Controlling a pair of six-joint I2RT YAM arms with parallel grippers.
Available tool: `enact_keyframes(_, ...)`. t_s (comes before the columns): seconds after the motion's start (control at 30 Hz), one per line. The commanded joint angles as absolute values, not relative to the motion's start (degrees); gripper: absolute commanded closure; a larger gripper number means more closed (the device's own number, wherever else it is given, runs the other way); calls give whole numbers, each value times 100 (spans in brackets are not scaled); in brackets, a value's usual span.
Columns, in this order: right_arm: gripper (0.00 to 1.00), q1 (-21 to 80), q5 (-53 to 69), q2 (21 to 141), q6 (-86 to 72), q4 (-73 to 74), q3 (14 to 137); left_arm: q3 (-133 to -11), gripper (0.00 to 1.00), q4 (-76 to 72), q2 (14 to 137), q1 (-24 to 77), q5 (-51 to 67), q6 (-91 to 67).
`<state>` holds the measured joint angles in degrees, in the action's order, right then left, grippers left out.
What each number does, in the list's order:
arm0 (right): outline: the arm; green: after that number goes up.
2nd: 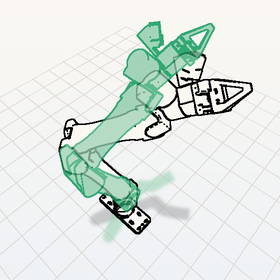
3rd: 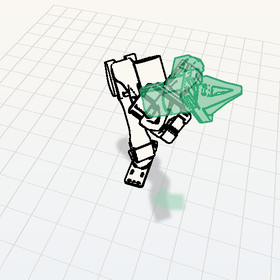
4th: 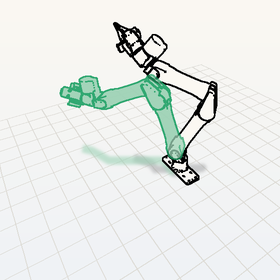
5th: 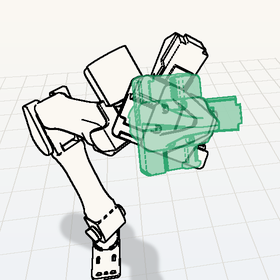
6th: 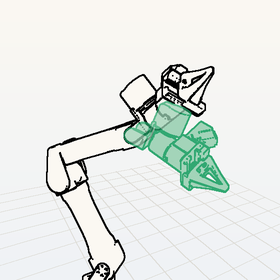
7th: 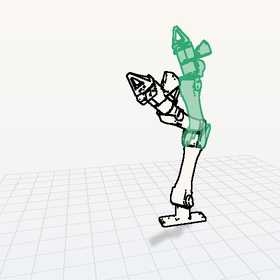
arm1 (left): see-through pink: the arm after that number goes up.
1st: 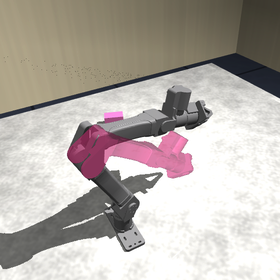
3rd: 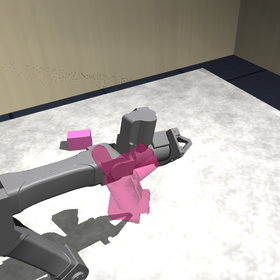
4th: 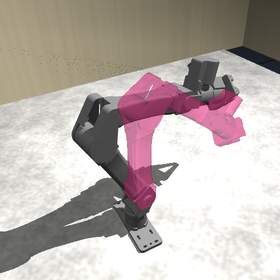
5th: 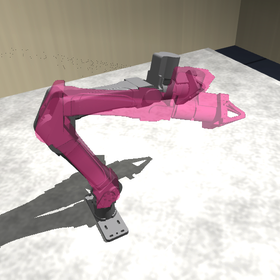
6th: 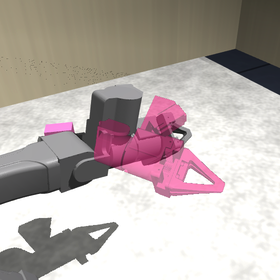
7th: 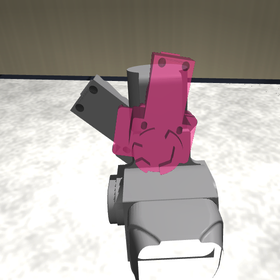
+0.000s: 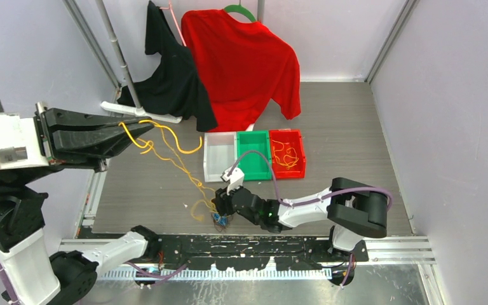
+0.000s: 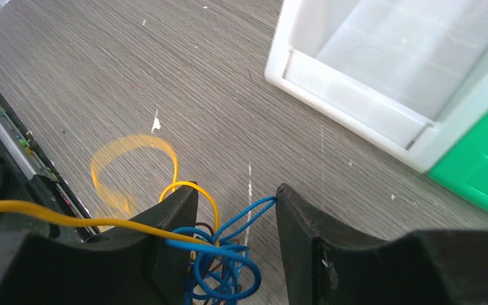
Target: Untangle the cables
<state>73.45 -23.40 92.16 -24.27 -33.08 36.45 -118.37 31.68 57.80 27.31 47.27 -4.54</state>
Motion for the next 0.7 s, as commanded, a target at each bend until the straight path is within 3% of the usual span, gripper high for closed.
enact_keyframes(0.0, 47, 7383, -2781, 8863, -2659, -3751, 3348, -12422, 100, 3088, 6040, 2742, 4411, 49)
enact_keyframes(0.2, 46, 7392, -3090, 8631, -2837, -3742, 2927, -12983, 100, 2937, 6271, 2742, 3862, 668)
enact_keyframes(0.37, 42, 7405, -3278, 8476, -2951, -3782, 2674, -12848, 100, 2058, 6241, 2742, 2438, 1507)
enact_keyframes(0.57, 42, 7401, -3428, 8143, -2997, -3790, 2460, -12161, 100, 1186, 6023, 2744, 1004, 2488)
enact_keyframes(0.67, 47, 7400, -3425, 8025, -3008, -3741, 2409, -11500, 100, 1296, 5757, 2744, 868, 2737)
